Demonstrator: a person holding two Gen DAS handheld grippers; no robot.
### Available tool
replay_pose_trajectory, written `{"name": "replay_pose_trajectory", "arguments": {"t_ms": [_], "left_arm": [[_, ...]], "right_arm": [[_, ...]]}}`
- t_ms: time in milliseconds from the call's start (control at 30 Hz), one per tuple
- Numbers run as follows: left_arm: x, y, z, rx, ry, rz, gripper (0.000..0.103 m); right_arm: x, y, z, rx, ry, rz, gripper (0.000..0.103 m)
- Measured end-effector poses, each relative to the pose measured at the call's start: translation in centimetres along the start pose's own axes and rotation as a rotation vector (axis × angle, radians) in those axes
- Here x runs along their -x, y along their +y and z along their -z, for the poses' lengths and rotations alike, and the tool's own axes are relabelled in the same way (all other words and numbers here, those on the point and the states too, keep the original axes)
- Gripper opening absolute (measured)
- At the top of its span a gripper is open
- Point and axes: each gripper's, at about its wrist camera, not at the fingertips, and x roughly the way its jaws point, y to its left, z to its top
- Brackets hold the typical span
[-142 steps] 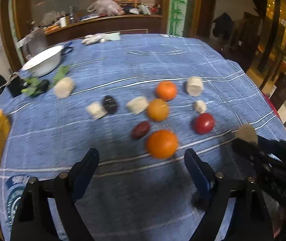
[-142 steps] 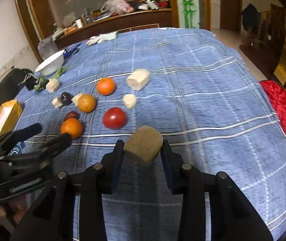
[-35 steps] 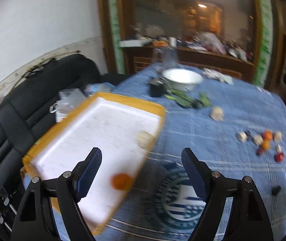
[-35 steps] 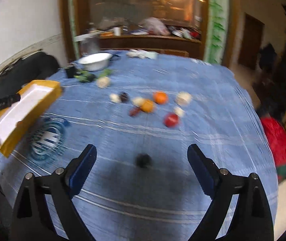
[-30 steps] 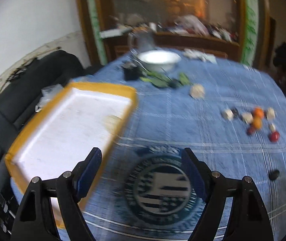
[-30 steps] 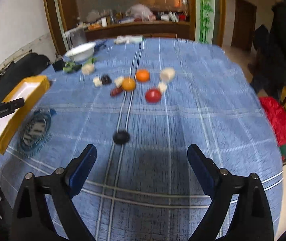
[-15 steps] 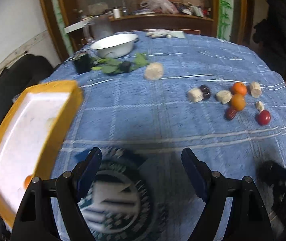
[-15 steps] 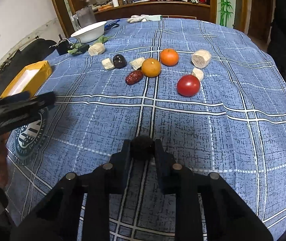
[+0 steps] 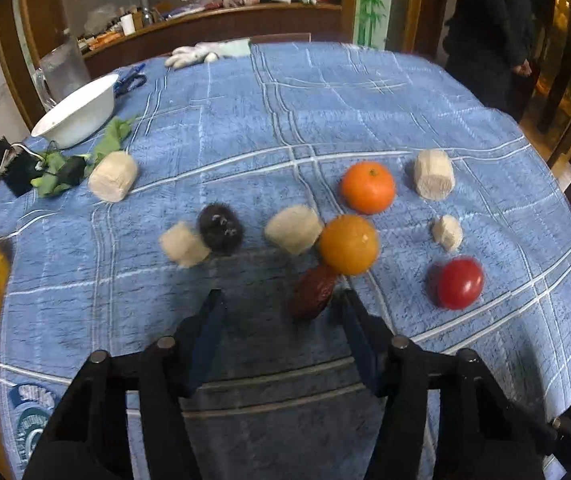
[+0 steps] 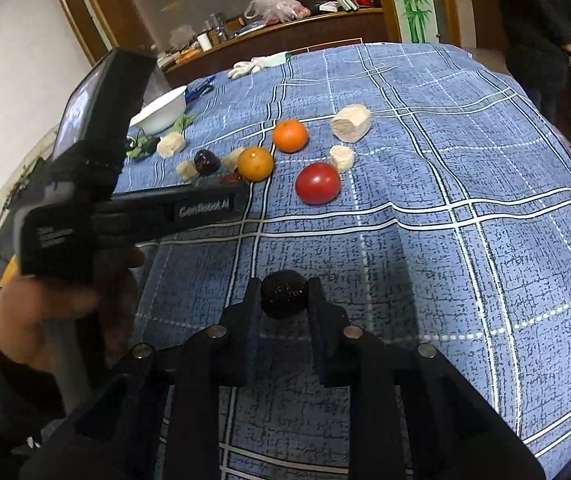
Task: Organize fruits
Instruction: 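Grasp the dark plum with the right tool while the left tool grasps a red date, then carry the plum in the right tool while the left tool carries the date to the tray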
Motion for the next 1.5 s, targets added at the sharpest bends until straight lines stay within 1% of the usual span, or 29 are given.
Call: {"name": "replay_pose_trajectory", "arguments": {"t_ms": [67, 100, 133, 233, 300, 400, 500, 667, 733, 867, 1067, 1200, 1500], "left_arm": [[-0.2, 0.0, -0.3, 0.008, -0.005, 0.005, 0.043], [-0.2, -0.1, -0.4, 0.006, -0.010, 0.004, 0.025], [-0.2, -0.1, -0.4, -0.002, -0.015, 0.000, 0.015], [0.3, -0.4, 0.1, -0.021, -0.014, -0.046, 0.015], [0.9, 0.2, 0.6, -0.003, 0.001, -0.075, 0.015], [2.5, 1.8, 2.3, 0.036, 0.013, -0.115, 0.015], [3.6, 3.2, 3.6, 0.061, 0.015, -0.139, 0.014], [6.3, 6.4, 6.5, 0.120, 0.010, -0.174, 0.014], [7.3, 7.7, 7.4, 0.142, -0.005, -0.191, 0.014], [8.8, 10.0, 8.4, 0.189, -0.027, -0.197, 0.014], [11.4, 13.2, 9.7, 0.259, -0.082, -0.224, 0.014], [12.4, 14.4, 10.2, 0.286, -0.104, -0.245, 0.014], [14.1, 16.6, 11.1, 0.330, -0.132, -0.275, 0.014]], "right_arm": [[0.0, -0.2, -0.1, -0.005, -0.003, -0.010, 0.024], [-0.1, -0.2, 0.0, -0.006, 0.000, -0.015, 0.024], [0.0, -0.2, 0.0, -0.007, 0.002, -0.018, 0.023], [0.2, -0.1, 0.1, -0.002, -0.004, -0.022, 0.024], [0.2, 0.2, 0.1, 0.007, -0.005, -0.018, 0.024], [0.2, 1.0, 0.2, 0.035, 0.000, -0.009, 0.024], [0.0, 2.0, 0.3, 0.071, 0.019, -0.014, 0.024], [-0.7, 4.3, 1.0, 0.080, 0.086, -0.081, 0.024], [-0.8, 5.7, 1.6, 0.097, 0.107, -0.095, 0.024], [-0.5, 8.1, 2.4, 0.138, 0.120, -0.100, 0.024], [0.2, 11.4, 2.5, 0.204, 0.114, -0.111, 0.024], [0.5, 13.2, 2.1, 0.231, 0.092, -0.122, 0.024], [0.8, 15.0, 1.4, 0.256, 0.053, -0.114, 0.024]]}}
